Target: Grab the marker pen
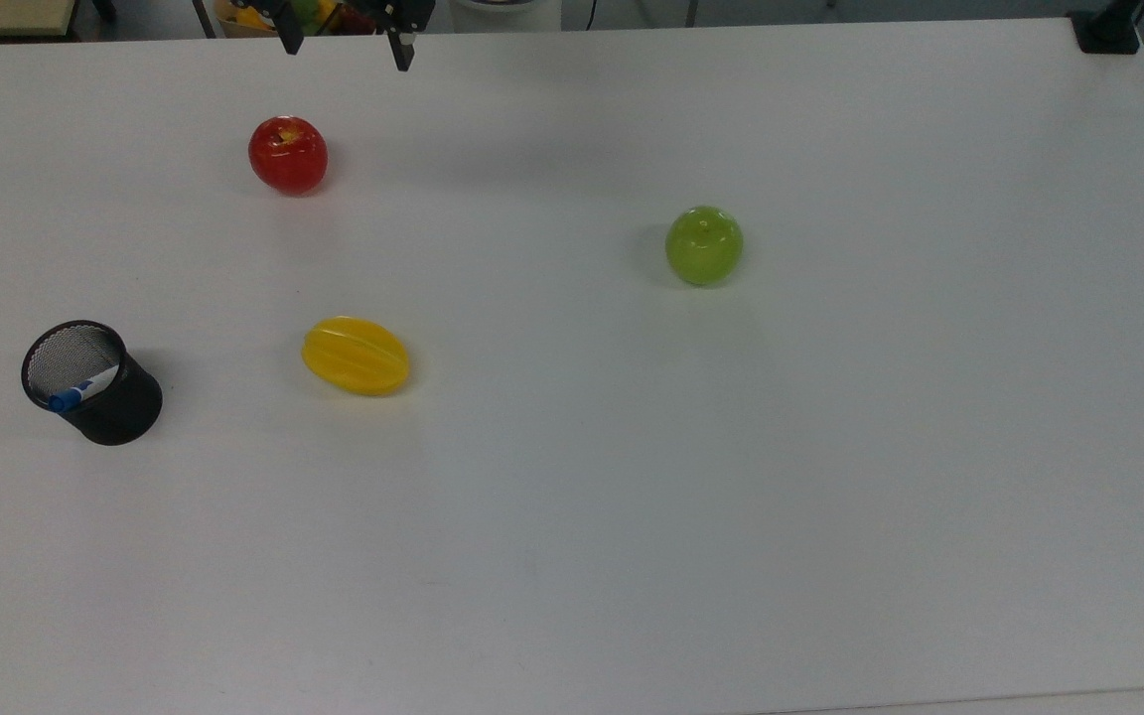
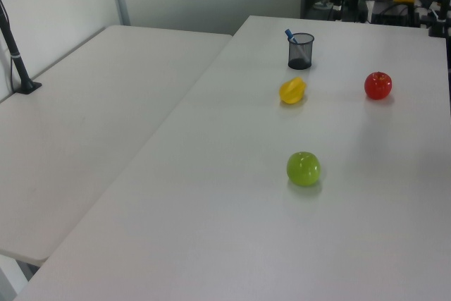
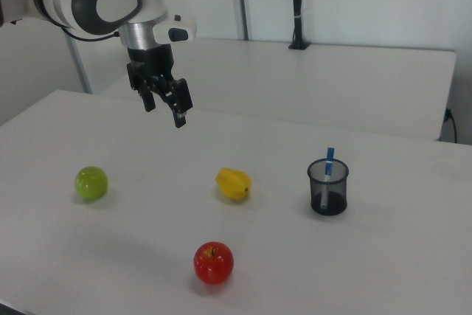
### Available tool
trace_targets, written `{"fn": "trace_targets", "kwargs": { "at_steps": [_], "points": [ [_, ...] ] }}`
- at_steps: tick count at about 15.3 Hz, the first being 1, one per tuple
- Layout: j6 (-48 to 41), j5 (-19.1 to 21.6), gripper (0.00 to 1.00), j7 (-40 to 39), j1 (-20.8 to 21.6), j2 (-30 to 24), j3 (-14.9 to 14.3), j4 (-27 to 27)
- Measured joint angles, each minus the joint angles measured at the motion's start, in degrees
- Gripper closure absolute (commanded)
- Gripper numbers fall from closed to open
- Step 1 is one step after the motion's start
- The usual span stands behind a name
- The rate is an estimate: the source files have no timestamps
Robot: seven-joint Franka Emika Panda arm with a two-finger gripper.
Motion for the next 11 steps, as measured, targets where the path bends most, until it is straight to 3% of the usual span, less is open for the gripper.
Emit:
{"fn": "trace_targets", "kwargs": {
  "at_steps": [11],
  "points": [
    [-1.92, -0.02, 0.00, -0.01, -0.02, 0.00, -0.12, 0.03]
  ]
}}
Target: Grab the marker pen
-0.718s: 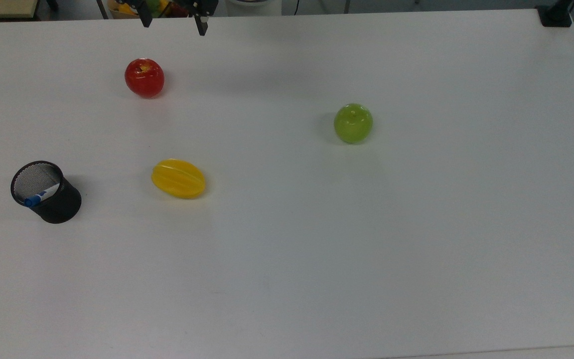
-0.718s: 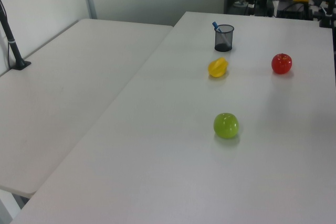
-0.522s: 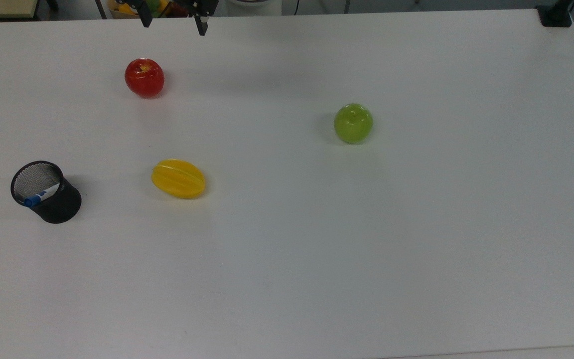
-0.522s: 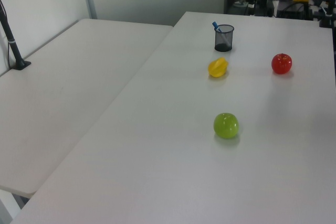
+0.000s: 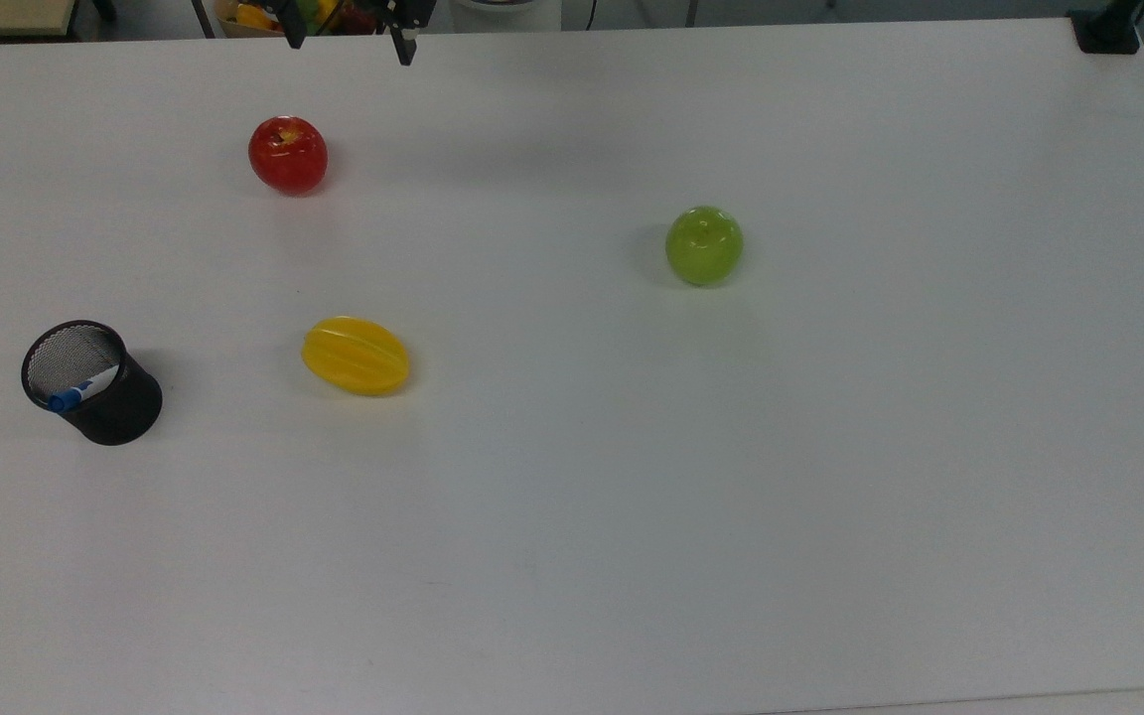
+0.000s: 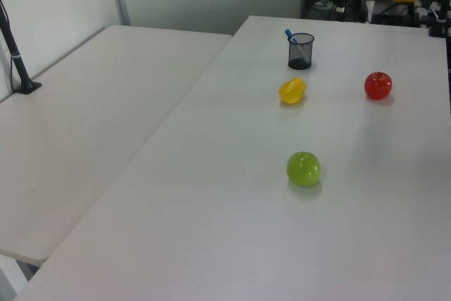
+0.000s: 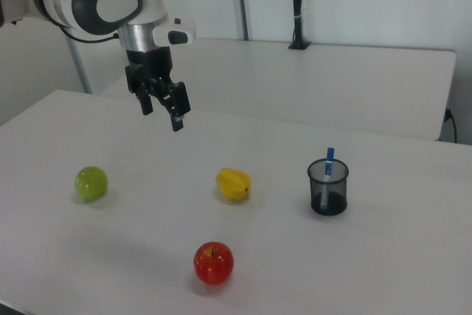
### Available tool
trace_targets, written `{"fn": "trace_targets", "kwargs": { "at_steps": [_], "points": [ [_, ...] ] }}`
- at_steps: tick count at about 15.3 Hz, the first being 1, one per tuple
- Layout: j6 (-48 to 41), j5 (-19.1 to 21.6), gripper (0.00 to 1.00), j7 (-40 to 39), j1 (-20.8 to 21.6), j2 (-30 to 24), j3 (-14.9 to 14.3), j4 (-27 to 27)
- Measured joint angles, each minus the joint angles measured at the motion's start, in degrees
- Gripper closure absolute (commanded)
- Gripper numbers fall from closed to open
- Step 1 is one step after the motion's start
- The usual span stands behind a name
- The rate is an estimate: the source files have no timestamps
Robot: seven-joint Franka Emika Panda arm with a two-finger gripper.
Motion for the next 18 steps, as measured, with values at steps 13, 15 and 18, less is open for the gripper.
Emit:
{"fn": "trace_targets", "kwargs": {
  "at_steps": [13, 15, 18],
  "points": [
    [36.24, -0.28, 0.00, -3.44, -7.25, 12.35, -1.90, 0.00],
    [41.22, -0.28, 0.00, -3.89, -8.70, 14.73, -1.94, 0.02],
    [48.42, -0.28, 0.00, -4.40, -9.83, 18.17, -1.94, 0.02]
  ]
}}
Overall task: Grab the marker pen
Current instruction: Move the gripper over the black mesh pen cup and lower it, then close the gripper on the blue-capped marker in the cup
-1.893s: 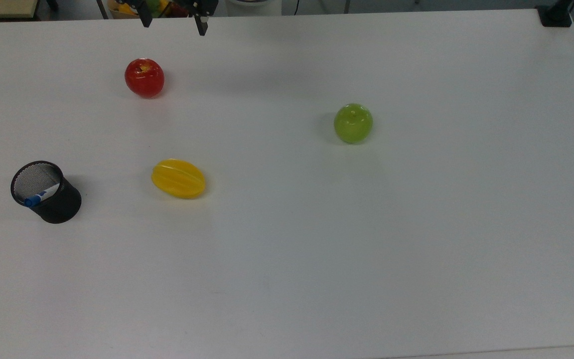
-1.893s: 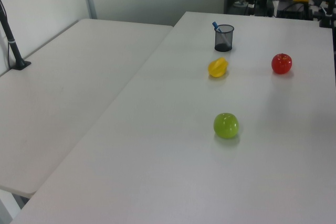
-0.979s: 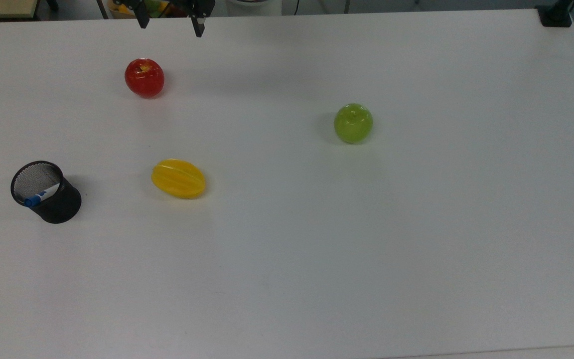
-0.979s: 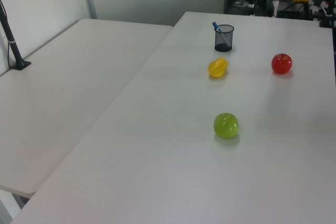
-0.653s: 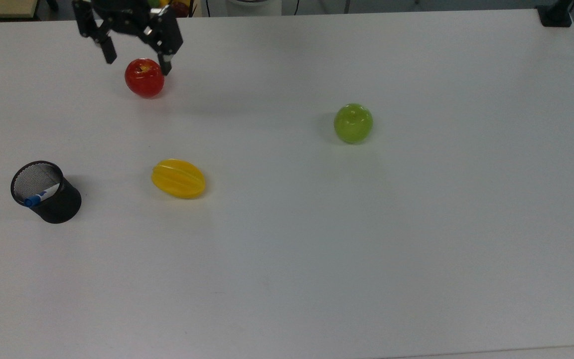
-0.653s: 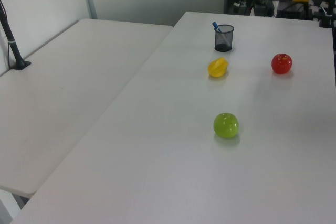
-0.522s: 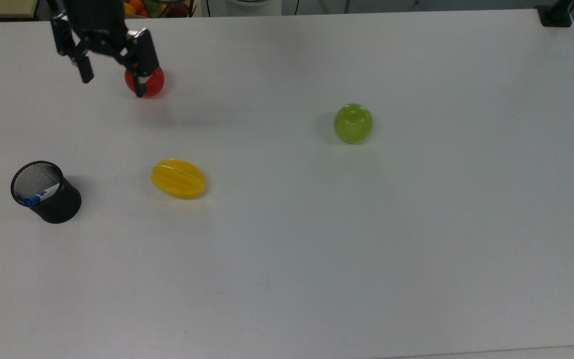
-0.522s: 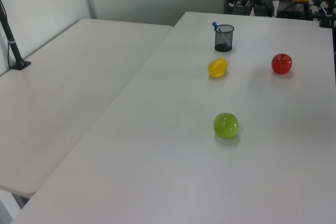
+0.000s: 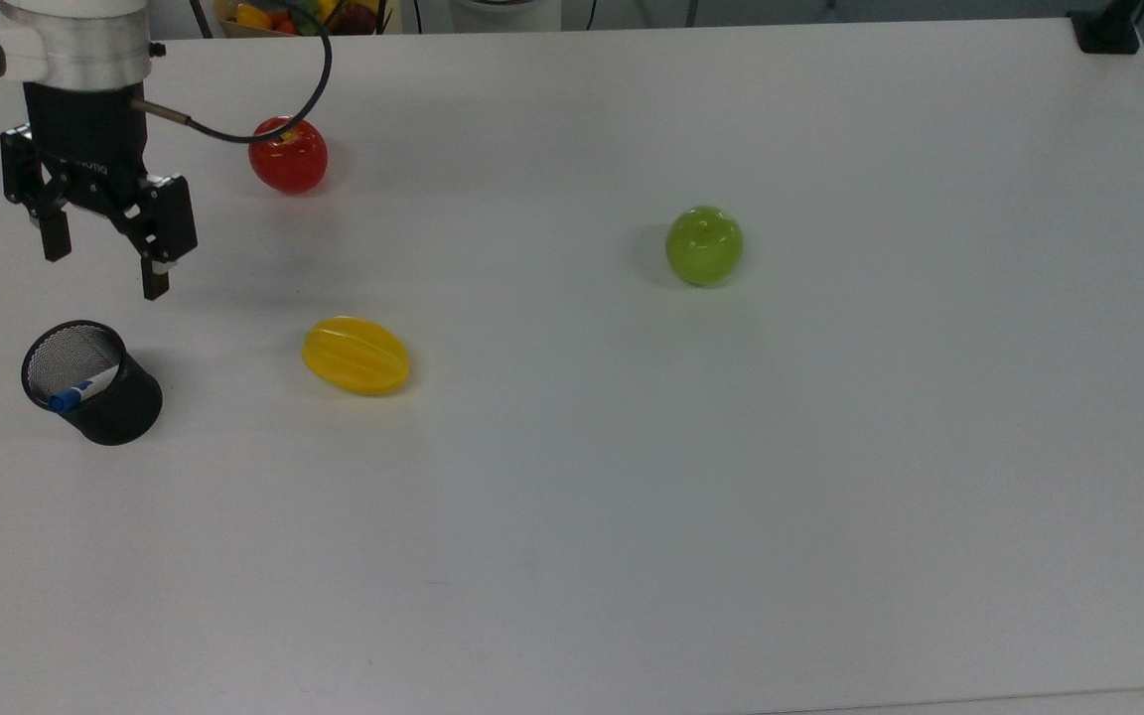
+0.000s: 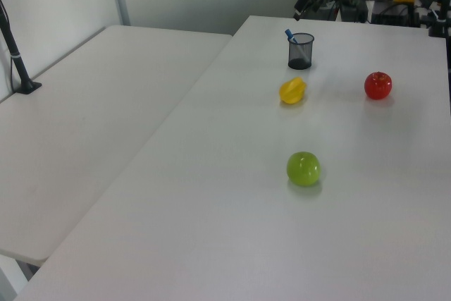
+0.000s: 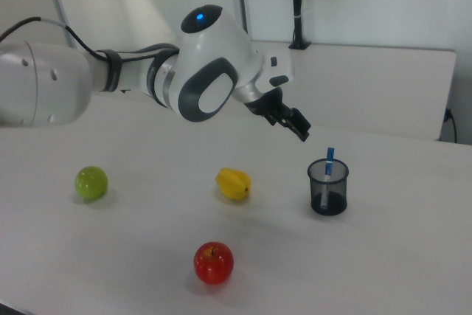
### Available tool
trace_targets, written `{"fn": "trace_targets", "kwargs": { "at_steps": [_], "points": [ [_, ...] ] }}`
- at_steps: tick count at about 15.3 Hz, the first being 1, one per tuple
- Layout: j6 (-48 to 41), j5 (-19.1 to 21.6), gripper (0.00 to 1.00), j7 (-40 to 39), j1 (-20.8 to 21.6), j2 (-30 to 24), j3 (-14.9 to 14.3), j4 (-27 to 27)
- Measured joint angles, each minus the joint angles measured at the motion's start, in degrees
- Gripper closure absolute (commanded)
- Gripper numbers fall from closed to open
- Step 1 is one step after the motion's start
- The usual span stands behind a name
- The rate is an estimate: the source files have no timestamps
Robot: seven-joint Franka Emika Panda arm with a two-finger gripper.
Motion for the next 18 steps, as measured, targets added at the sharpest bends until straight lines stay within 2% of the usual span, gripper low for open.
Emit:
{"fn": "trace_targets", "kwargs": {
  "at_steps": [6, 10, 15, 18],
  "points": [
    [10.67, -0.01, 0.00, -0.22, -0.68, 7.95, -0.01, 1.39],
    [10.98, -0.01, 0.00, -2.64, -2.08, 12.56, -0.03, 5.83],
    [10.98, -0.01, 0.00, -4.59, -2.74, 15.16, -0.03, 8.57],
    [10.98, -0.01, 0.14, -5.17, -3.13, 16.07, -0.03, 9.91]
  ]
}}
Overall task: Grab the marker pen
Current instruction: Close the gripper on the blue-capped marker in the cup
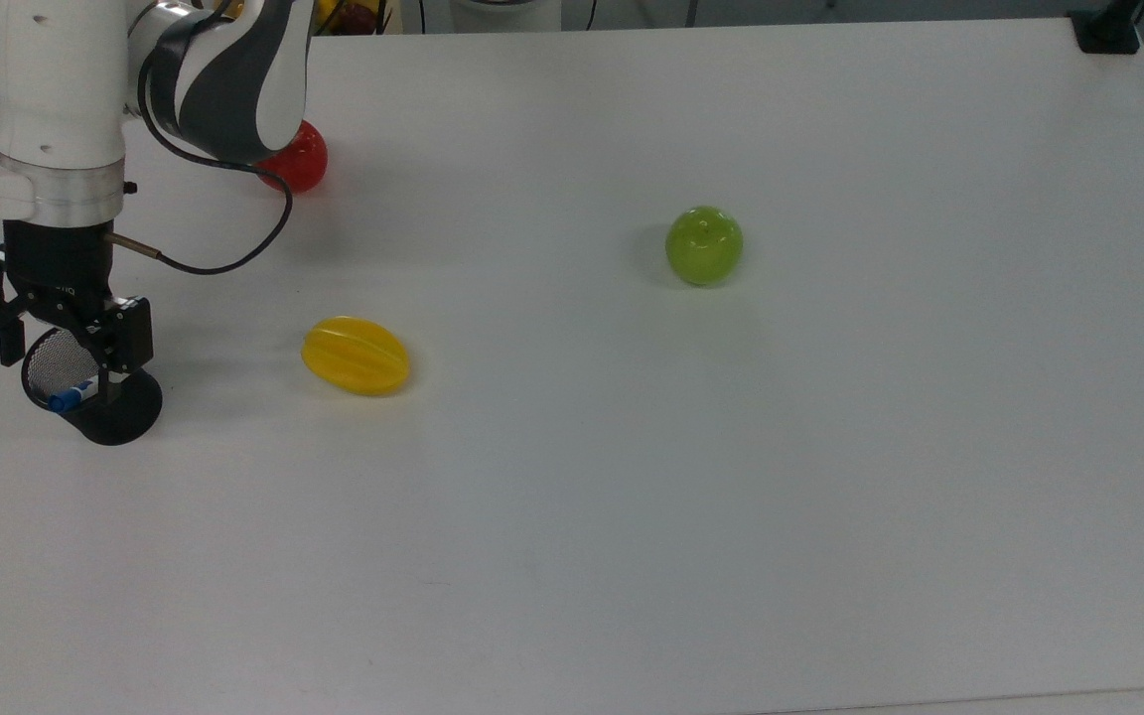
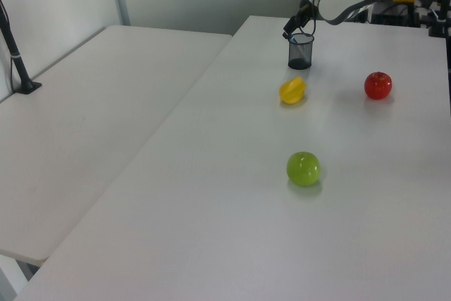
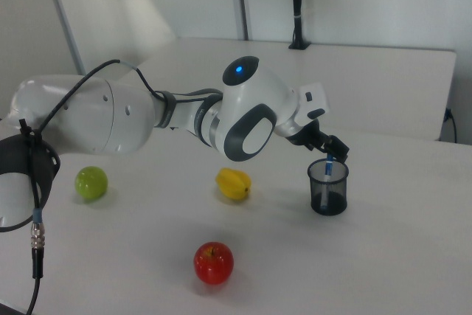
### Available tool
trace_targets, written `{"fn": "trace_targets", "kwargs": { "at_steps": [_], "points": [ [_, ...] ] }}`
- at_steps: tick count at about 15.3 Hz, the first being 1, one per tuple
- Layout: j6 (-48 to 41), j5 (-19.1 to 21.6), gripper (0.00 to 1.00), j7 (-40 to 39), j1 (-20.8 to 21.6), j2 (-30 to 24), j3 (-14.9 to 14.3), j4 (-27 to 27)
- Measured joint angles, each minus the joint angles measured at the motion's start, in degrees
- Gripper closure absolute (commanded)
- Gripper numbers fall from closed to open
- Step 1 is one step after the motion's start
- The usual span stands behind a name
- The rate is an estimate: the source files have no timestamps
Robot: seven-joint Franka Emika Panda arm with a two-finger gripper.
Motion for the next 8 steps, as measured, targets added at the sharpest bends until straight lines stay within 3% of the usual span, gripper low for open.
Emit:
{"fn": "trace_targets", "kwargs": {
  "at_steps": [5, 8],
  "points": [
    [2.92, 0.00, 0.42, -0.37, -0.32, 2.35, 0.00, 1.74],
    [4.05, 0.00, 0.76, -0.44, -0.32, 3.75, 0.00, 2.48]
  ]
}}
